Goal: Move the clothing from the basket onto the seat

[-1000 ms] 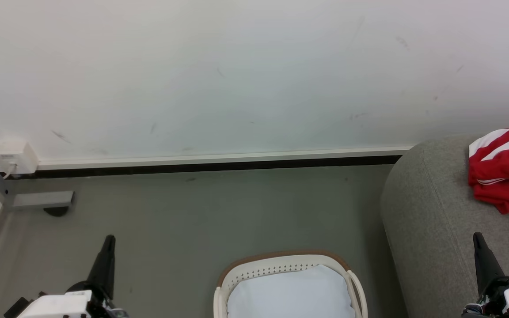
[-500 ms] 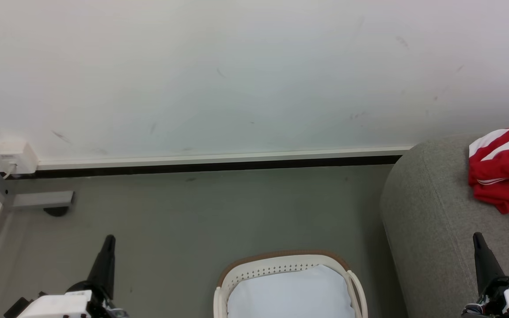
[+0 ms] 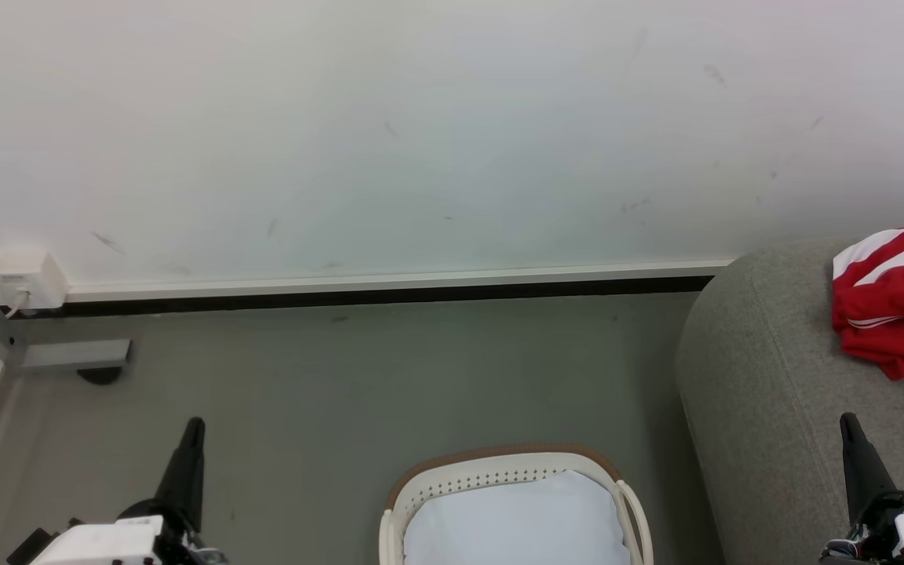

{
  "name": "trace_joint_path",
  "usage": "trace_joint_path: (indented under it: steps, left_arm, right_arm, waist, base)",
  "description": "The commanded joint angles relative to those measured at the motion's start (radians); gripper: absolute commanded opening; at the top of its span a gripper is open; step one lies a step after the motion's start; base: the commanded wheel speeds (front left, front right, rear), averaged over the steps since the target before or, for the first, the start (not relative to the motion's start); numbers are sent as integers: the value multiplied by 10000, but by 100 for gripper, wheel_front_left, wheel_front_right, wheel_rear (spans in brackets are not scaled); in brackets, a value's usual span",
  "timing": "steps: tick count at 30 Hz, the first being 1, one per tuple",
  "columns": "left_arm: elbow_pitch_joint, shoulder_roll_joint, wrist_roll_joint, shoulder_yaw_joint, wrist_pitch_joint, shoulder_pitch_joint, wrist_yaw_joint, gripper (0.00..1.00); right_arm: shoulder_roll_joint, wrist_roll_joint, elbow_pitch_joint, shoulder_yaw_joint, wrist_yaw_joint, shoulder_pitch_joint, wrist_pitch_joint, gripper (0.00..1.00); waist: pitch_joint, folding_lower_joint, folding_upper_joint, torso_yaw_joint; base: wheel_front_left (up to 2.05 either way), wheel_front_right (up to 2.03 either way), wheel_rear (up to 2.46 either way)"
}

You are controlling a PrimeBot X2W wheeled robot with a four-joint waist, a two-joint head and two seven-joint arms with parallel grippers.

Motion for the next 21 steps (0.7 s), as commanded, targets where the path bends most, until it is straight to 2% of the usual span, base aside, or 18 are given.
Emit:
trace_joint_path:
  steps: [1,21]
  left_arm:
    - [-21,19,-125,32,53,-67,-68,0]
    - [-19,19,-125,32,53,-67,-69,0]
  right_arm:
    - [-71,7,-43,-34,-21,-62,44,0]
    - [-71,7,-44,-33,-21,-62,44,0]
  waist:
    - [0,0,0,0]
    - [0,0,0,0]
  base:
    - [0,0,0]
    - [0,0,0]
